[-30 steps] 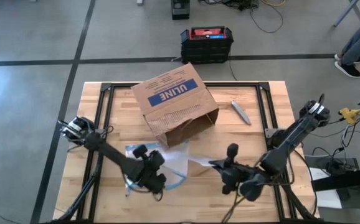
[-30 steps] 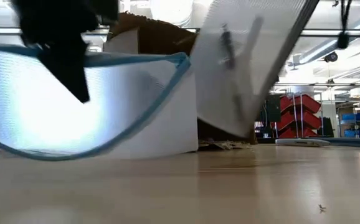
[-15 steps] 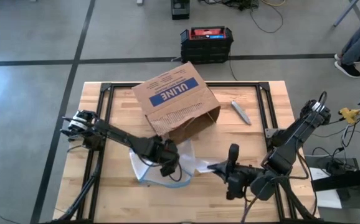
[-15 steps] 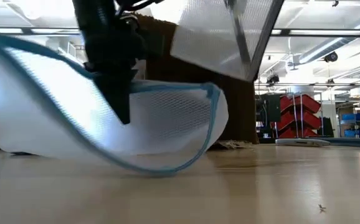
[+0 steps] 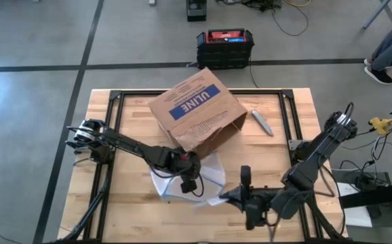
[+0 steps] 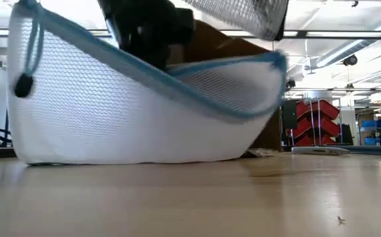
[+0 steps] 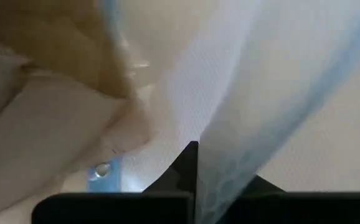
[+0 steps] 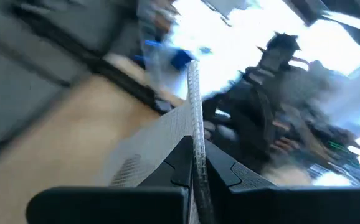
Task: Pack items into zip bag
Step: Put the white zip bag into the blue zip bag
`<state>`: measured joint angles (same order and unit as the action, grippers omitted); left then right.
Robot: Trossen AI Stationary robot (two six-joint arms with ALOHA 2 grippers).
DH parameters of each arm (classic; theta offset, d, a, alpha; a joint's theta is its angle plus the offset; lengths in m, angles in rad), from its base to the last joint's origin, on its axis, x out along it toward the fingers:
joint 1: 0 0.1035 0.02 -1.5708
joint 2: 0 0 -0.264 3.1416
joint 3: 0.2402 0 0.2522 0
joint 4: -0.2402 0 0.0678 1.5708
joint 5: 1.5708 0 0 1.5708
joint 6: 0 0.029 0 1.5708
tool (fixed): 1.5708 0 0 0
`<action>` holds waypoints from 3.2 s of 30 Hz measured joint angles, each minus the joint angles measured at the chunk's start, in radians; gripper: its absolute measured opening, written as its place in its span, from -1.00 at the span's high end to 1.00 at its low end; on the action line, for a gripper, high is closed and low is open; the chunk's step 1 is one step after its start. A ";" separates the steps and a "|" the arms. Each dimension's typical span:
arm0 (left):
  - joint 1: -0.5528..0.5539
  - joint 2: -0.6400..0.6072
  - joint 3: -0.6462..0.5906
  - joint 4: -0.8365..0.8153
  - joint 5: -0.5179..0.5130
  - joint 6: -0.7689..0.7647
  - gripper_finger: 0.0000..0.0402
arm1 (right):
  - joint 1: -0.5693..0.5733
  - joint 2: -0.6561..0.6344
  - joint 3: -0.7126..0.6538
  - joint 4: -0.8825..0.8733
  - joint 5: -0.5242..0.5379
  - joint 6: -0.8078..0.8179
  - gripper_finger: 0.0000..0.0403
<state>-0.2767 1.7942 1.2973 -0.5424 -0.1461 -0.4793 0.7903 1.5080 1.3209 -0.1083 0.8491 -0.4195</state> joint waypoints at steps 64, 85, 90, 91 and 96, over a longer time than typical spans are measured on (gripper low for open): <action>-0.006 -0.235 -0.004 0.206 0.153 0.101 1.00 | -0.224 0.129 -0.019 -0.519 -0.063 0.569 0.40; -0.028 -0.151 -0.084 0.216 0.258 0.127 1.00 | -0.240 0.322 -0.067 -0.261 -0.132 0.508 0.11; -0.028 -0.151 -0.176 0.266 0.240 0.107 1.00 | -0.255 0.279 -0.068 -0.283 -0.239 0.570 0.01; -0.028 -0.151 -0.191 0.285 0.240 0.098 1.00 | -0.255 0.271 -0.068 -0.283 -0.253 0.579 -0.01; -0.028 -0.152 -0.230 0.345 0.239 0.094 1.00 | -0.254 0.248 -0.069 -0.258 -0.254 0.575 -0.08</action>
<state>-0.3050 1.6421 1.0668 -0.1976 0.0933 -0.3856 0.5365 1.7557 1.2523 -0.3667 0.5949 0.1554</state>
